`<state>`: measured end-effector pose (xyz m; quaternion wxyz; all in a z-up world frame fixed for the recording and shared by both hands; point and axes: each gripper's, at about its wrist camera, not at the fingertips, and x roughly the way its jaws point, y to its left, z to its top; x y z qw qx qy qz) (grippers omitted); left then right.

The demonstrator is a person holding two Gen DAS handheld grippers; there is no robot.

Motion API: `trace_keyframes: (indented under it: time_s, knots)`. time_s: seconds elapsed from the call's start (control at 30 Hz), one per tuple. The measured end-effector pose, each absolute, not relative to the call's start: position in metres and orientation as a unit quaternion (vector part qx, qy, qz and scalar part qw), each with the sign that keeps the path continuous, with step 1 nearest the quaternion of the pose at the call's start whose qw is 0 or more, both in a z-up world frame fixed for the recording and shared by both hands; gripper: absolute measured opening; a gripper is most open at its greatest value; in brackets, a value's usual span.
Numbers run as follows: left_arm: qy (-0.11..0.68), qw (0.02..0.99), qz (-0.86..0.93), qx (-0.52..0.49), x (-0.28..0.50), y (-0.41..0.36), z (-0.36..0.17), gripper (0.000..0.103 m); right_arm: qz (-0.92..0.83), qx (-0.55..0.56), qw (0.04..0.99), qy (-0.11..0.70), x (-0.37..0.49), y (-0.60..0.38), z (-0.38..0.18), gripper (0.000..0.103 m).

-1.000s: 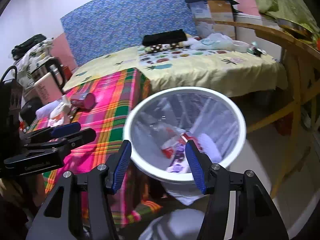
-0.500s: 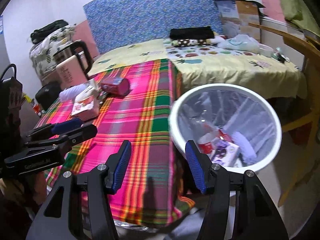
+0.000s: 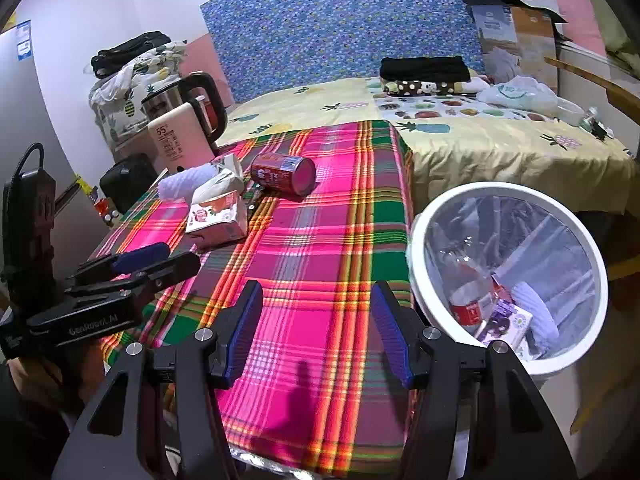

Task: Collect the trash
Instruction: 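Move both tools back over the table toward the red-and-white juice box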

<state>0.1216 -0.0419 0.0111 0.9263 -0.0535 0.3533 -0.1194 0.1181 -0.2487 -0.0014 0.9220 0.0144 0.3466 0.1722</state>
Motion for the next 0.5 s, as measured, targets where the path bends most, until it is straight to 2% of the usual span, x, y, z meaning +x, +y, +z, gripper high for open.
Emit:
trace_keyframes:
  time_s: [0.5]
  knots:
    - [0.359,0.927,-0.077,-0.078,0.155,0.005,0.002,0.066,0.187,-0.002,0.915,0.357,0.131,-0.230,0.000,0.058]
